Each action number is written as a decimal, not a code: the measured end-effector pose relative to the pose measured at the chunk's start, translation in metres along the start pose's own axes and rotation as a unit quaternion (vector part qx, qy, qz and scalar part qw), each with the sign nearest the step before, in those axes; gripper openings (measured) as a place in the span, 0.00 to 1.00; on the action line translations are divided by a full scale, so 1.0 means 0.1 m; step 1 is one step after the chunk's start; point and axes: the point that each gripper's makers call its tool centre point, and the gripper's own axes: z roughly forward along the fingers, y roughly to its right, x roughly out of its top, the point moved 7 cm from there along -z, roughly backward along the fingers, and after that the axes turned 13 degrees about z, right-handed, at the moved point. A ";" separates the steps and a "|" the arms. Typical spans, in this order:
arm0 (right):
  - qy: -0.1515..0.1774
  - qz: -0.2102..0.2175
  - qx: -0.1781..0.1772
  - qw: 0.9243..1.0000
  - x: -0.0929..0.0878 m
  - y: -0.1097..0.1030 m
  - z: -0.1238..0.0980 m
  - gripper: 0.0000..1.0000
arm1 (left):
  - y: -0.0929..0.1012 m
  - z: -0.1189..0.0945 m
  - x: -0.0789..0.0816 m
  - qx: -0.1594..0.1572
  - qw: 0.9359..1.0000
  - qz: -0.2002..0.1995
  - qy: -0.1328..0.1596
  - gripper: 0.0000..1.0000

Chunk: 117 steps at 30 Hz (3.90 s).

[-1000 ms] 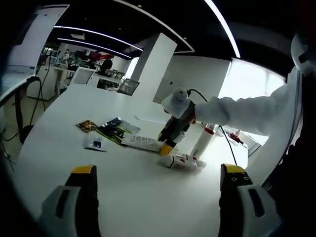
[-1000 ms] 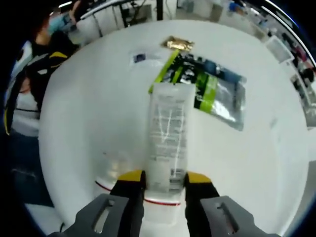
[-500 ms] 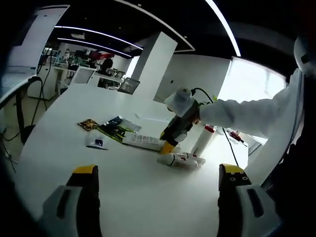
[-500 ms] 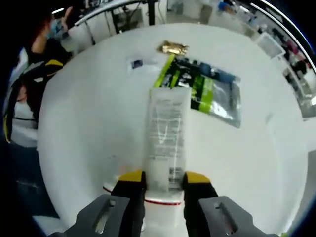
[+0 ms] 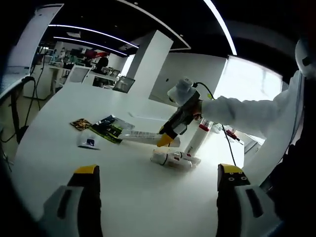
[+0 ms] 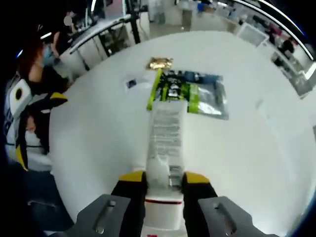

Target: Arrange the skincare products in the storage area until every visible bottle or jar stands upright without overlapping.

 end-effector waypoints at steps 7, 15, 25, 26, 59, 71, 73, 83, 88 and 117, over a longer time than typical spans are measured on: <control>0.008 0.025 0.027 0.999 -0.05 -0.11 -0.07 0.19 | -0.03 0.11 -0.03 -0.008 1.000 -0.021 0.000 0.91; 0.016 0.057 0.076 0.995 -0.08 -0.25 -0.10 0.20 | -0.06 0.20 0.07 -0.037 0.991 -0.107 0.065 0.91; 0.035 0.092 0.117 0.988 -0.15 -0.39 -0.20 0.20 | -0.13 0.33 0.11 -0.059 0.980 -0.164 0.099 0.88; 0.037 0.094 0.121 0.987 -0.15 -0.41 -0.21 0.20 | -0.13 0.35 0.12 -0.062 0.978 -0.168 0.103 0.88; 0.200 0.262 0.416 0.848 -0.54 -1.06 -0.98 0.20 | 0.05 0.69 0.64 -0.208 0.863 -0.348 0.303 0.70; 0.250 0.333 0.522 0.744 -0.74 -1.16 -1.22 0.20 | 0.32 0.84 0.73 -0.314 0.791 -0.410 0.329 0.43; 0.255 0.345 0.536 0.727 -0.79 -1.16 -1.24 0.20 | 0.40 0.86 0.77 -0.336 0.777 -0.412 0.337 0.37; 0.275 0.382 0.596 0.650 -1.00 -1.14 -1.36 0.20 | 0.65 1.02 0.92 -0.387 0.723 -0.446 0.358 0.24; 0.272 0.393 0.636 0.606 -1.10 -1.15 -1.44 0.20 | 0.76 1.05 0.94 -0.414 0.697 -0.461 0.359 0.18; 0.278 0.455 0.705 0.468 -1.38 -0.84 -1.50 0.28 | 1.08 1.38 1.08 -0.432 0.725 -0.447 0.298 0.13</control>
